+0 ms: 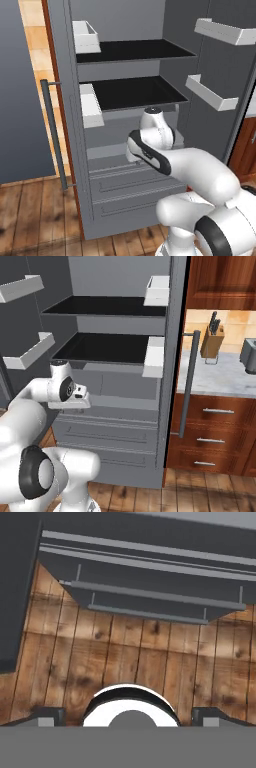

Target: Place one of the steaks on the plate and the other in the bowl. Then place the bowl in the fridge.

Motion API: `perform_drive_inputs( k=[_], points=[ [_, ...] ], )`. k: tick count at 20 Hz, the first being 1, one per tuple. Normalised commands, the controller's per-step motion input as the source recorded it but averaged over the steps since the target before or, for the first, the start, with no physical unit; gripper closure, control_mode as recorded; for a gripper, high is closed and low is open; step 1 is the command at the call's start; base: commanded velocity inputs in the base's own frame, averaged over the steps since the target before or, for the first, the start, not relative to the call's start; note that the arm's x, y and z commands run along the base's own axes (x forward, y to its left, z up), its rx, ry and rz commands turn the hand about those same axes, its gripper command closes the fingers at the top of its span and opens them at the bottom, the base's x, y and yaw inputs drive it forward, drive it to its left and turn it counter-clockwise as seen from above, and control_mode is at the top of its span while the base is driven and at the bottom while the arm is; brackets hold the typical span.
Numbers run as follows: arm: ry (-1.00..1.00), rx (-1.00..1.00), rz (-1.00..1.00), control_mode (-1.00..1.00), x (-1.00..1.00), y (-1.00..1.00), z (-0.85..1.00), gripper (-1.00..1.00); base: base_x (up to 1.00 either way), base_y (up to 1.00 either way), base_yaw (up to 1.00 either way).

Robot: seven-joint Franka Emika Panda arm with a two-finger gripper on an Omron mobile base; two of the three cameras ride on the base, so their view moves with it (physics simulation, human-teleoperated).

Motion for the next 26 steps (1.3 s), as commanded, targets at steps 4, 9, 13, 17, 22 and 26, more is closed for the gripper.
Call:
perform_drive_inputs(
  k=[4, 9, 13, 17, 22, 26],
  points=[
    [0.0, -0.13, 0.01, -1.0, -0.24, -0.26, 0.01, -1.0, 0.0, 0.0, 0.0],
    [0.0, 0.0, -0.05, -1.0, -0.64, -0.08, 0.08, -1.0, 0.0, 0.0, 0.0],
    [-0.01, 0.13, -0.1, -1.0, -0.71, -0.19, 0.67, -1.0, 0.0, 0.0, 0.0],
    [-0.03, 0.12, -0.09, -1.0, -0.24, -0.59, 0.21, -1.0, 0.0, 0.0, 0.0],
    [-0.01, 0.01, 0.0, -1.0, -0.15, -0.07, 0.0, -1.0, 0.0, 0.0, 0.0],
    [0.0, 0.0, 0.01, -1.0, -0.1, 0.02, 0.0, -1.0, 0.0, 0.0, 0.0]
  ],
)
